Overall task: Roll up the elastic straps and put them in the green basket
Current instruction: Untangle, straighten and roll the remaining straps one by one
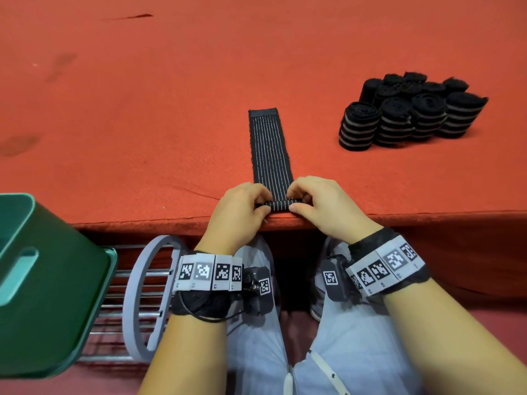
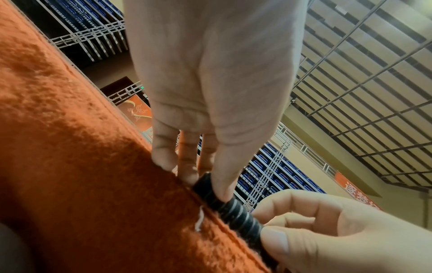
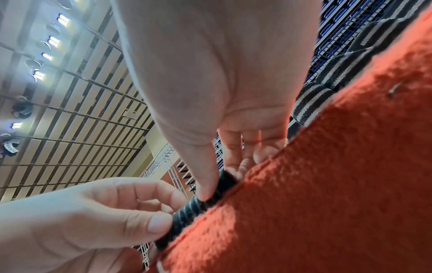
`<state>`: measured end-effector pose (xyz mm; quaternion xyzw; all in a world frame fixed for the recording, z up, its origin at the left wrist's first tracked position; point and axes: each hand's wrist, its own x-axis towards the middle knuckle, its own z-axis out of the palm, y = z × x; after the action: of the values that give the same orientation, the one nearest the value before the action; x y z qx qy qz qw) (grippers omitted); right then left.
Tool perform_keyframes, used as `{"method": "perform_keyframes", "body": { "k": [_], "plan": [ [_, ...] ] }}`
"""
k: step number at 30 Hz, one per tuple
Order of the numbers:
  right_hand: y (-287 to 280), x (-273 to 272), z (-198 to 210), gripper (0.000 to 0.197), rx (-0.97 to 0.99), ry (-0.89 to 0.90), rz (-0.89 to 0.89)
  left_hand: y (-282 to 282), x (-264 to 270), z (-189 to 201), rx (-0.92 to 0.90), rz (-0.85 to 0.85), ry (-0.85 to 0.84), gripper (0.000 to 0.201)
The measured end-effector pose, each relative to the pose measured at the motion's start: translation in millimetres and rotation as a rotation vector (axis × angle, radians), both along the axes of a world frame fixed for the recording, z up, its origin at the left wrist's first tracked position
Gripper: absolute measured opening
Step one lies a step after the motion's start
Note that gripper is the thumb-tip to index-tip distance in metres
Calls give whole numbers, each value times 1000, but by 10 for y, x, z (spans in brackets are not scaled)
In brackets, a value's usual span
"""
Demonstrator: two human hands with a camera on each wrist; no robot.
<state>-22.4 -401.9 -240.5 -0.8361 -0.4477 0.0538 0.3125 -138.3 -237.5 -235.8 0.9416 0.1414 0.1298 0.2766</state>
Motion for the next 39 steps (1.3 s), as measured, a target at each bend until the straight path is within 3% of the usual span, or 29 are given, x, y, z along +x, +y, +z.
{"method": "perform_keyframes", "body": {
  "k": [5, 10, 21, 27, 35, 39],
  "plan": [
    [62, 44, 9, 7, 9, 3, -12, 36, 59, 35, -19, 8, 38, 7],
    [138, 108, -24, 10, 17, 26, -39, 98, 148, 49, 5, 22, 22, 7],
    [184, 155, -109, 4, 86, -17, -92, 81, 168, -106, 63, -2, -146, 15],
    [116, 118, -91, 32, -67, -82, -27, 101, 148, -108, 119, -2, -34, 29],
    [146, 165, -9, 21, -66, -76, -29, 151, 194, -48, 129, 2, 18, 23],
    [177, 188, -2, 26, -116, -68, -12, 147, 211, -40, 118, 7, 29, 19]
  ]
}}
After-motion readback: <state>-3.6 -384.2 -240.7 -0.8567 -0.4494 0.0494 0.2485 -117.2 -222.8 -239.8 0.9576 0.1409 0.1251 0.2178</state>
